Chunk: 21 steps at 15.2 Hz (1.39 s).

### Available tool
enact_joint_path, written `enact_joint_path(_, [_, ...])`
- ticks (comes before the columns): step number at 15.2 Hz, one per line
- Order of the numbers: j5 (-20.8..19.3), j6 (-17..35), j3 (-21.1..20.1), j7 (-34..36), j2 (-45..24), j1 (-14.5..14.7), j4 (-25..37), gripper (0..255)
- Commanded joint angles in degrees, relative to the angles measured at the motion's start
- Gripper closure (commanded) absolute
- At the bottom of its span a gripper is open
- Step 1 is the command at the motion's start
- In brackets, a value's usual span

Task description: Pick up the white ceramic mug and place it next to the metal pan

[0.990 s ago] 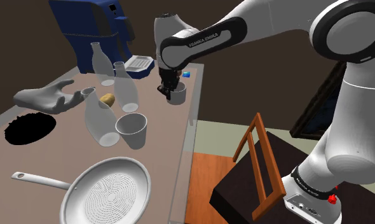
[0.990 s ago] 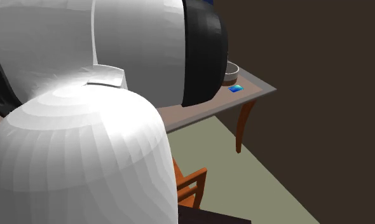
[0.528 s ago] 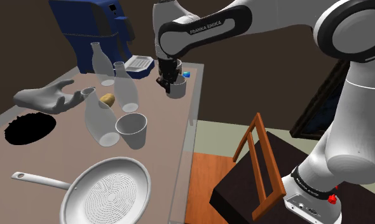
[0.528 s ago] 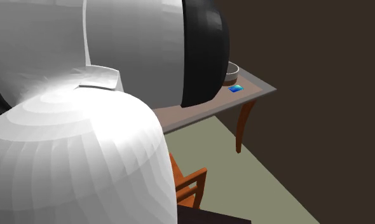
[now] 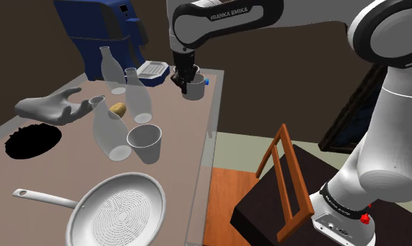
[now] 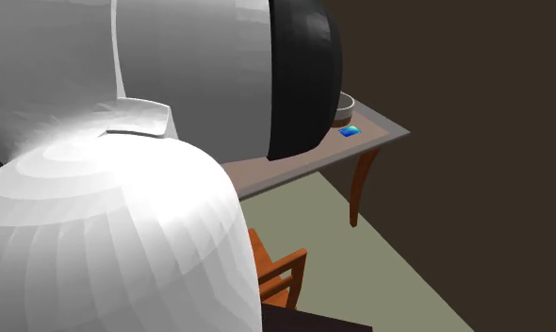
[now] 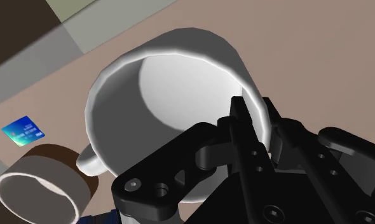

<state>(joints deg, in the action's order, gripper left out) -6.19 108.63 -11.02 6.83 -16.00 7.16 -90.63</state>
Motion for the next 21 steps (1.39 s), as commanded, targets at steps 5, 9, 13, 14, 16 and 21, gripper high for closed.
enact_joint_path(5, [0.9,1.9,-2.0,4.5,7.4,2.3,-9.5,255])
enact_joint_path(9, [1.8,3.1,-3.8,8.3,12.4,4.3,-15.8,255])
enact_joint_path(13, [2.9,3.7,-5.9,12.2,16.8,6.5,-20.9,255])
enact_joint_path(14, [3.2,3.8,-6.5,13.3,17.8,7.0,-22.0,255])
enact_joint_path(16, [3.8,3.9,-7.7,15.4,19.6,8.2,-23.9,255])
enact_joint_path(21, [5.3,3.9,-10.8,20.7,23.3,11.0,-27.6,255])
